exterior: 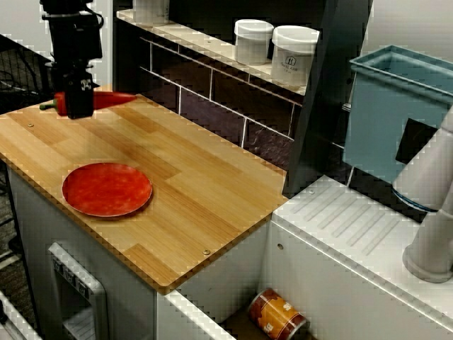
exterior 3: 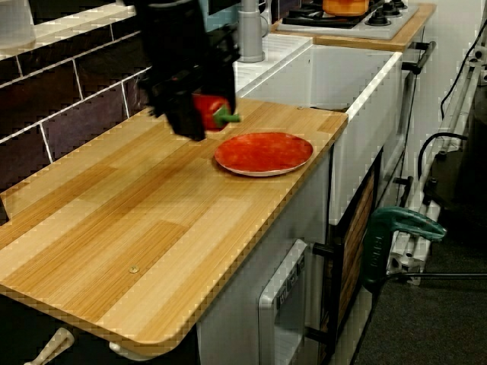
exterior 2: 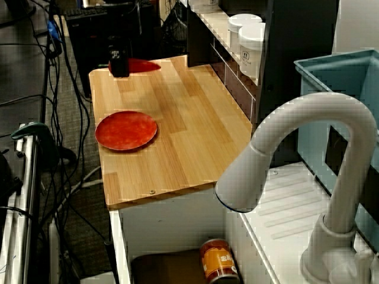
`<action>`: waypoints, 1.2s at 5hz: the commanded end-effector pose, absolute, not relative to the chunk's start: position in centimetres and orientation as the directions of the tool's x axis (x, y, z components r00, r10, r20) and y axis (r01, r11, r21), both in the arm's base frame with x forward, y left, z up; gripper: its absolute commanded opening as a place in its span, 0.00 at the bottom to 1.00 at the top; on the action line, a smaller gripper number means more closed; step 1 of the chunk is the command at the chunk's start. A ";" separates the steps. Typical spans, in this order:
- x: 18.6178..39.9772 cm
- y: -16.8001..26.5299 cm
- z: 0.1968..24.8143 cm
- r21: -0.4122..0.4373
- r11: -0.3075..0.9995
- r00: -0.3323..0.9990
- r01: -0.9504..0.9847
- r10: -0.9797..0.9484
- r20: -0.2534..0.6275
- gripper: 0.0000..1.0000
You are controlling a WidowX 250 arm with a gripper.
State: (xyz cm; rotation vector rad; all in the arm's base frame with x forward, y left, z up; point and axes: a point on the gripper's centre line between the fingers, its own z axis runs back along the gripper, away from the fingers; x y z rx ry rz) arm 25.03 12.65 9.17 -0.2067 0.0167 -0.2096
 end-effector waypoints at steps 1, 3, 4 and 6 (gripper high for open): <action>25.5 18.0 7.3 -0.150 0.981 0.993 0.121 -0.117 0.034 0.00; 24.6 16.8 5.5 -0.108 0.982 0.988 0.157 -0.157 0.005 0.98; 24.4 15.8 5.0 -0.105 0.979 0.984 0.174 -0.177 -0.015 1.00; 24.6 16.4 5.6 -0.130 0.979 0.986 0.158 -0.163 -0.024 1.00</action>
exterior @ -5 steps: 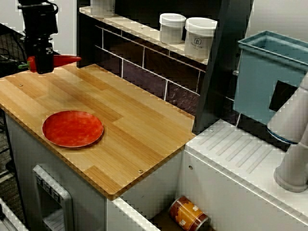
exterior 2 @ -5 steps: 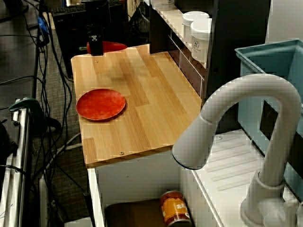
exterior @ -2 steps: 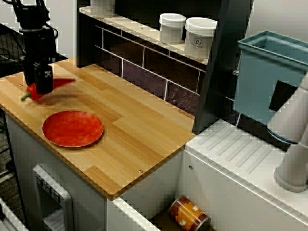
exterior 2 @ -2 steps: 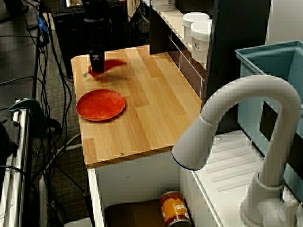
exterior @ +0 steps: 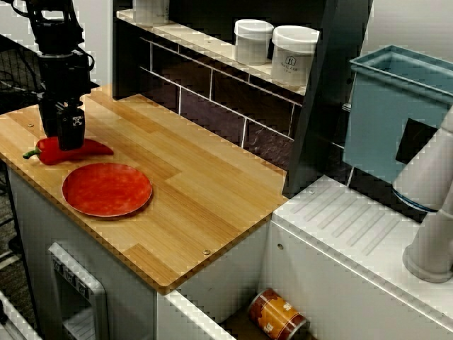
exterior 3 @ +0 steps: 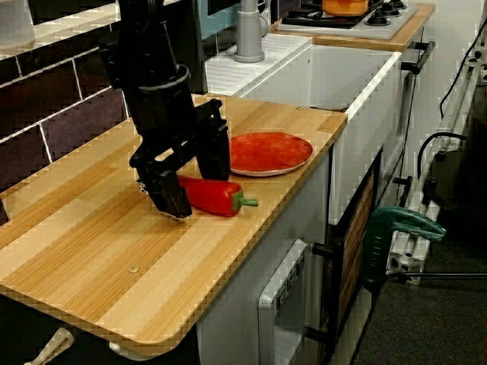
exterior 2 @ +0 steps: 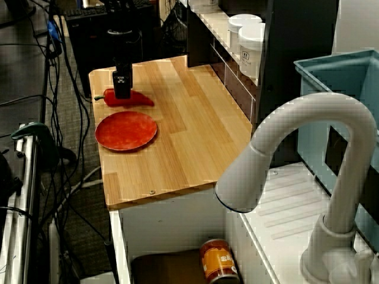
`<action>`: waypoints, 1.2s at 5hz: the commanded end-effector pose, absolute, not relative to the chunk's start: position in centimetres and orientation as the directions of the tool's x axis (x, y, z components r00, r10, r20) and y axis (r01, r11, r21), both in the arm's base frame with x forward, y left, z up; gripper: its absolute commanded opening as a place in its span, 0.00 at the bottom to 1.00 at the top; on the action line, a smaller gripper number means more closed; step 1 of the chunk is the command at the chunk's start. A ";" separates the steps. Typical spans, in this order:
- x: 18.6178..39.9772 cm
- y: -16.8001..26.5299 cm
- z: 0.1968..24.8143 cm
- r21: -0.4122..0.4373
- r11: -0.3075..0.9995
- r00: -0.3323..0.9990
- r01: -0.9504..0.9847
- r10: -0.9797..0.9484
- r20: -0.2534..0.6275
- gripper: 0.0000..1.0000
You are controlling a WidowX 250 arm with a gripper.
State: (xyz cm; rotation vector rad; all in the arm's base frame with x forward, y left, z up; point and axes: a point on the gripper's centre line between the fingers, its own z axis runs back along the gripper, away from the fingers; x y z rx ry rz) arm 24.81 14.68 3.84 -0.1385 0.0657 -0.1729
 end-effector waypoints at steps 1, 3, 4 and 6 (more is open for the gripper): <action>24.6 16.8 7.5 -0.156 0.976 0.988 0.149 -0.151 -0.003 1.00; 23.3 18.0 10.1 -0.165 0.973 0.987 0.160 -0.153 0.054 1.00; 23.5 19.1 11.0 -0.170 0.967 0.982 0.191 -0.185 0.051 1.00; 23.5 17.4 9.8 -0.168 0.934 0.948 0.316 -0.319 0.007 1.00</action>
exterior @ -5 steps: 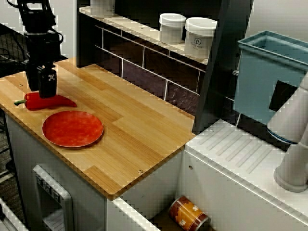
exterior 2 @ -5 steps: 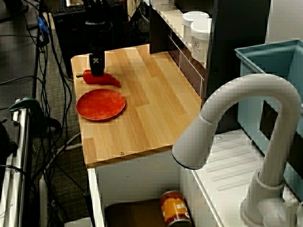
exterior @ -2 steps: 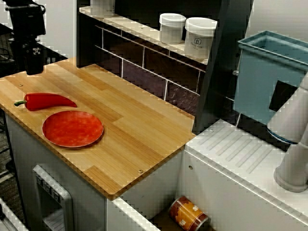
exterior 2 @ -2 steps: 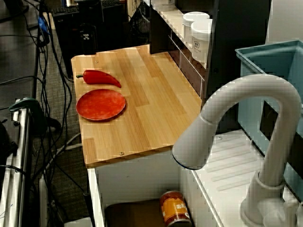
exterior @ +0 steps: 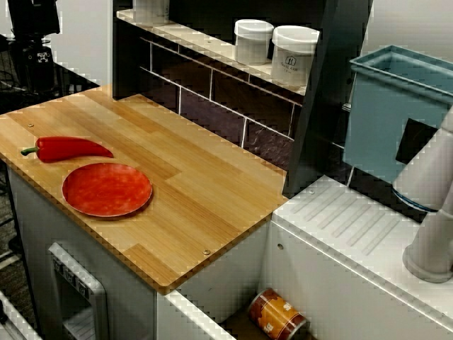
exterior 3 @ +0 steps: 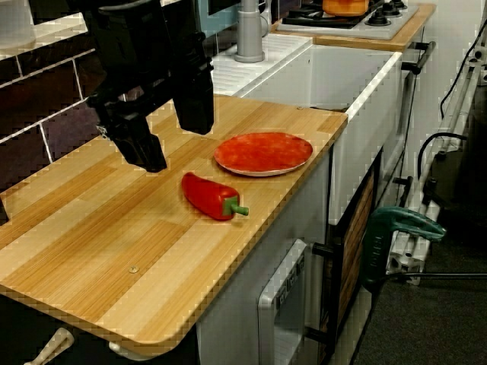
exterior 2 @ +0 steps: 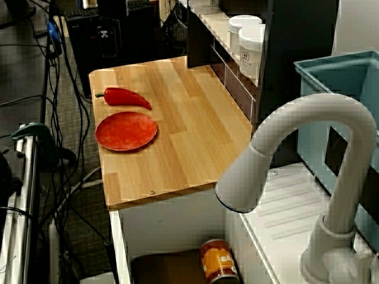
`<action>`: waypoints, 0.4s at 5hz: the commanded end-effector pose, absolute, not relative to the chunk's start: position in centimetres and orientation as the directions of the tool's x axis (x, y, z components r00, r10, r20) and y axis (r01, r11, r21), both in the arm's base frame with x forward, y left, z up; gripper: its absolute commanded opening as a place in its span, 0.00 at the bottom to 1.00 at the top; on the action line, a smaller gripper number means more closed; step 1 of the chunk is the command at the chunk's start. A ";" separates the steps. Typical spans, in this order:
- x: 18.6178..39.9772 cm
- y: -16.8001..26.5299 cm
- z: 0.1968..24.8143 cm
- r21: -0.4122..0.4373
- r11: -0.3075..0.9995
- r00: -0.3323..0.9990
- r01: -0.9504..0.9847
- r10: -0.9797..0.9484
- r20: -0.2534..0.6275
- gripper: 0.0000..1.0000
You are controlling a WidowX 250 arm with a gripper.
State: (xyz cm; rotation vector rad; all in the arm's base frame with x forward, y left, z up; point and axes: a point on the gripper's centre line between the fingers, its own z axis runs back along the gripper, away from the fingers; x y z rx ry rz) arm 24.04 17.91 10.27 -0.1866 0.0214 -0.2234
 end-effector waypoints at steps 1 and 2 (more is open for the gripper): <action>23.3 14.9 7.6 -0.169 0.892 0.905 0.418 -0.425 -0.007 1.00; 23.2 13.7 5.6 -0.111 0.905 0.909 0.411 -0.416 -0.029 1.00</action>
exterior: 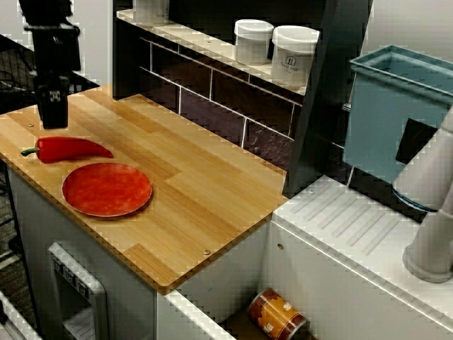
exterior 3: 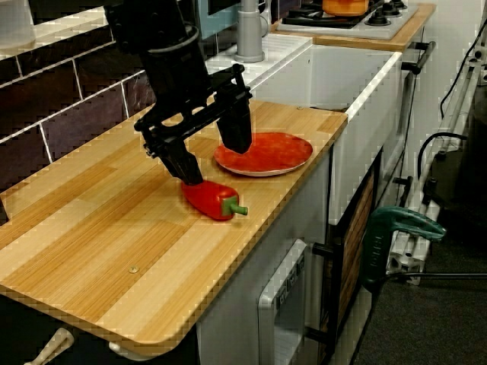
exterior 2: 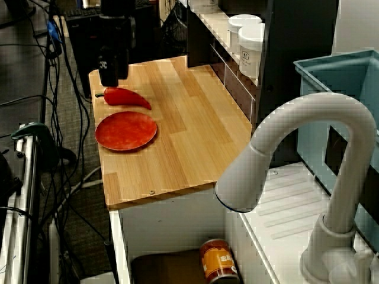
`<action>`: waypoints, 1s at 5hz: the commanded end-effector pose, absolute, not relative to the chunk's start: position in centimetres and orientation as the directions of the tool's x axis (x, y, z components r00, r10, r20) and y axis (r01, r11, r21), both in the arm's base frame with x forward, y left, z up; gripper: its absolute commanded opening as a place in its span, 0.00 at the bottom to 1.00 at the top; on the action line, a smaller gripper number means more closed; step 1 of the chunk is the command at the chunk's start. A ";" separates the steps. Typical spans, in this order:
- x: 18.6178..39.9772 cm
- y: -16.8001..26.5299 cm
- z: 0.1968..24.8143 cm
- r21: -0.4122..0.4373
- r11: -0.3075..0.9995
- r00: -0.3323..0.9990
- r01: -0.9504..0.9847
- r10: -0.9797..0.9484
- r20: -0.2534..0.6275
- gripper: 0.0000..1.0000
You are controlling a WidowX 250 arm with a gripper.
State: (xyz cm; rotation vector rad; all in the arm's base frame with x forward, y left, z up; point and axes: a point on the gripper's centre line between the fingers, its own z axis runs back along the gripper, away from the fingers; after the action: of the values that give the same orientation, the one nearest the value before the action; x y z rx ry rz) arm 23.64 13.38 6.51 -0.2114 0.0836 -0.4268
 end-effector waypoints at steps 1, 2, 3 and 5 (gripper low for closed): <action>23.4 13.4 4.8 -0.063 0.903 0.904 0.424 -0.427 -0.039 1.00; 23.3 13.5 4.8 -0.051 0.904 0.903 0.425 -0.427 -0.038 1.00; 23.4 14.3 5.1 -0.068 0.922 0.923 0.382 -0.384 -0.026 1.00; 22.8 14.8 4.2 -0.049 0.963 0.963 0.264 -0.266 -0.036 0.97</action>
State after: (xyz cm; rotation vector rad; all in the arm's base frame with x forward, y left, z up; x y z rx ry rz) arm 23.36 13.28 3.79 -0.0679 0.0699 -0.2826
